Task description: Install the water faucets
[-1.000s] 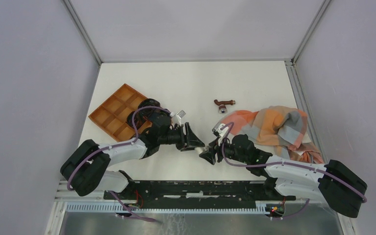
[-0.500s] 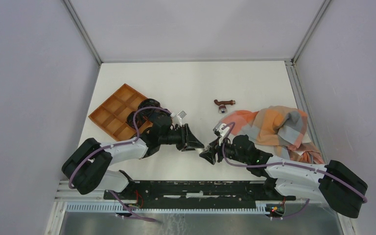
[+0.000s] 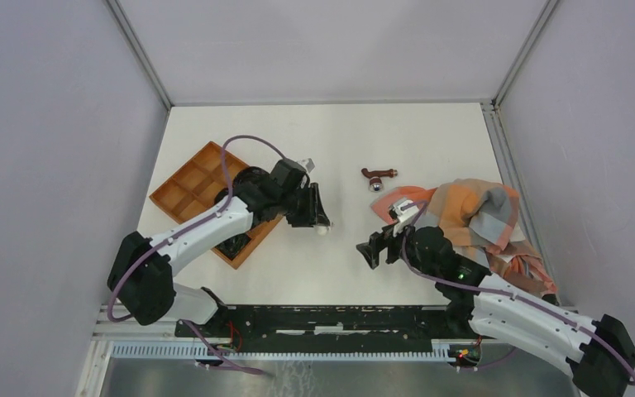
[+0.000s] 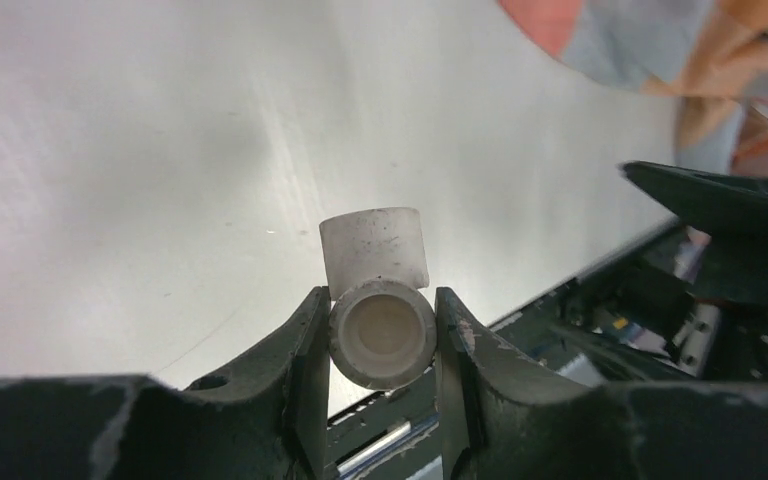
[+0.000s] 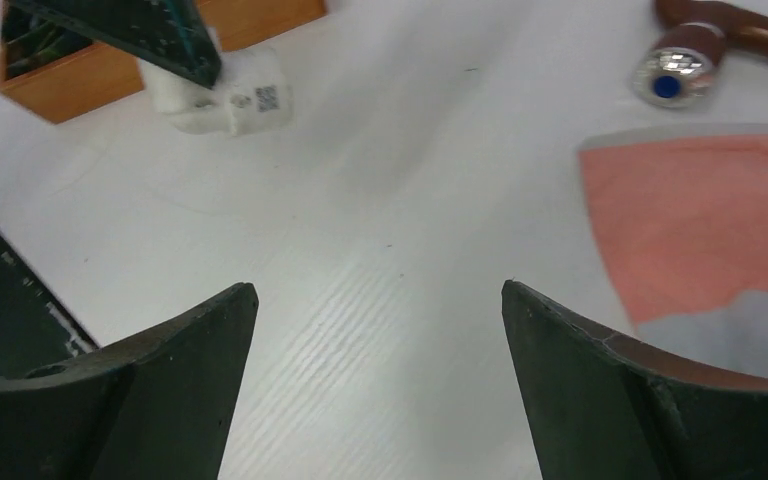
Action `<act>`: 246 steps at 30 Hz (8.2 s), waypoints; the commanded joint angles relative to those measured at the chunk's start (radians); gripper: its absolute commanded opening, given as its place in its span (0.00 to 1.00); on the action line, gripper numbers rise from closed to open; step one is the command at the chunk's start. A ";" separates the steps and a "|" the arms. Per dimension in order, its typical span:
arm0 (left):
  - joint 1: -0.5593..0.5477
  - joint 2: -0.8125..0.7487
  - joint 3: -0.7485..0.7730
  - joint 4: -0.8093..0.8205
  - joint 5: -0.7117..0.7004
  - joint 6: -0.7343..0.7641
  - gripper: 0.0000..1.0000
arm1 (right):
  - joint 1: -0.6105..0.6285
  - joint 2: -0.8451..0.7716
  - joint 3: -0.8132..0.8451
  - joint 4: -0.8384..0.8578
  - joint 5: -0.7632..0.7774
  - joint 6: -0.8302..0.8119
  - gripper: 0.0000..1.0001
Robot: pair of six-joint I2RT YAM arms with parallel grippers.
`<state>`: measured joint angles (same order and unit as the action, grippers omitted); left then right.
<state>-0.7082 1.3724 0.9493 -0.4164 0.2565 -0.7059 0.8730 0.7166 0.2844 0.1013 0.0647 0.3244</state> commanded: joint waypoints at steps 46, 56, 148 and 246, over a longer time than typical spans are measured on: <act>-0.071 0.526 0.667 -0.647 -0.474 0.030 0.92 | -0.051 -0.034 0.153 -0.376 0.383 0.131 0.98; -0.141 0.292 0.404 -0.433 -0.493 0.480 0.89 | -0.052 -0.028 0.128 -0.347 0.335 0.148 0.98; -0.227 0.350 0.325 -0.358 -0.098 0.439 0.78 | -0.051 0.012 0.105 -0.284 0.238 0.169 0.98; 0.069 0.030 0.328 -0.182 -0.346 0.234 0.84 | -0.474 1.314 1.143 -0.470 0.041 0.043 0.76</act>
<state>-0.6388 1.4521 1.2842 -0.6853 -0.1455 -0.4274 0.3973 2.0048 1.3689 -0.3710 0.1116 0.3794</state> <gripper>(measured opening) 0.834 0.805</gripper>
